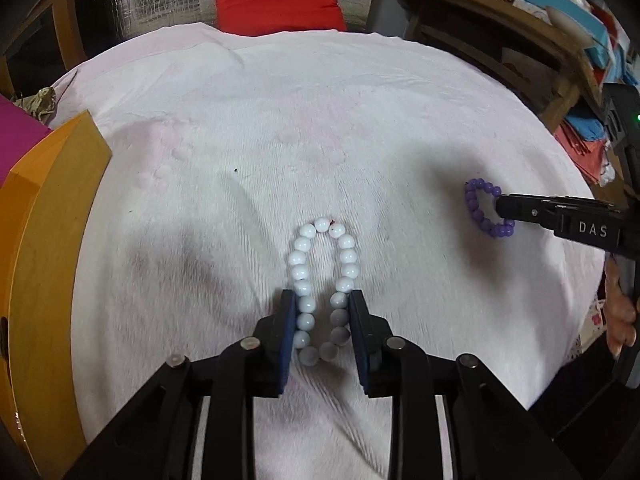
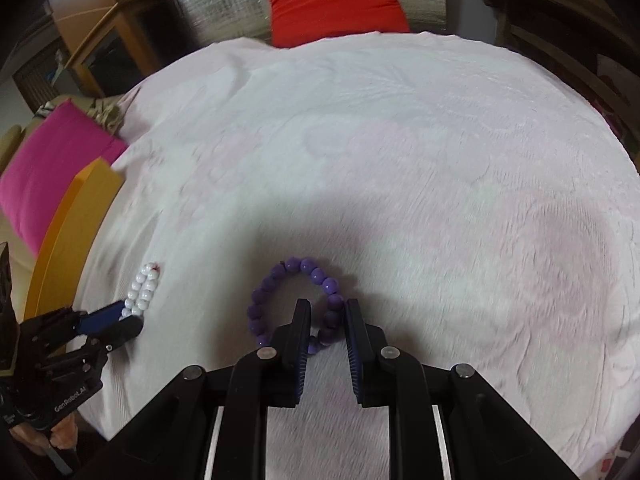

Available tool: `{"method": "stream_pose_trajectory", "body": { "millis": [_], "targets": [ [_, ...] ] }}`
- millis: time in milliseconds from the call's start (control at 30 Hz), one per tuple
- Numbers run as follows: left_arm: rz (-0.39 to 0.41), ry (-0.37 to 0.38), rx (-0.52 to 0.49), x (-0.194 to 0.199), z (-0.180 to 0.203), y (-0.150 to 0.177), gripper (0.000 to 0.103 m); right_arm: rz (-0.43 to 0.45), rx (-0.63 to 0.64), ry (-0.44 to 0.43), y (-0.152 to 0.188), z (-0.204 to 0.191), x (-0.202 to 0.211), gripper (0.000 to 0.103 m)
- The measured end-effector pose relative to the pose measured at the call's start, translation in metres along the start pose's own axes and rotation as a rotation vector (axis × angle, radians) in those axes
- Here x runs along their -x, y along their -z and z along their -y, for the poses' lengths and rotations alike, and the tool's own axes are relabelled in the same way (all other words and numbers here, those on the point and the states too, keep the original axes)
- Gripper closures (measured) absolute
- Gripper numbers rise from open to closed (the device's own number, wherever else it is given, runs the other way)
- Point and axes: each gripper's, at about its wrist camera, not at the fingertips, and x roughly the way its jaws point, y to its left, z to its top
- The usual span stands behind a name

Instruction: Organize jewelry

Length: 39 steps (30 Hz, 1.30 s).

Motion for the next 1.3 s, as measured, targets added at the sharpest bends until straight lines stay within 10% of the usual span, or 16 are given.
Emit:
{"method": "stream_pose_trajectory", "body": {
  "millis": [200, 533, 1300],
  "targets": [
    [0.034, 0.016, -0.004, 0.012, -0.007, 0.003, 0.056, 0.069, -0.134, -0.048, -0.012, 0.015, 0.015, 0.045],
    [0.061, -0.014, -0.013, 0.017, -0.004, -0.006, 0.045, -0.015, -0.276, -0.086, -0.022, 0.029, -0.005, 0.042],
    [0.004, -0.068, -0.048, -0.005, 0.008, -0.007, 0.044, -0.027, -0.108, -0.018, -0.016, -0.002, -0.012, 0.042]
  ]
}}
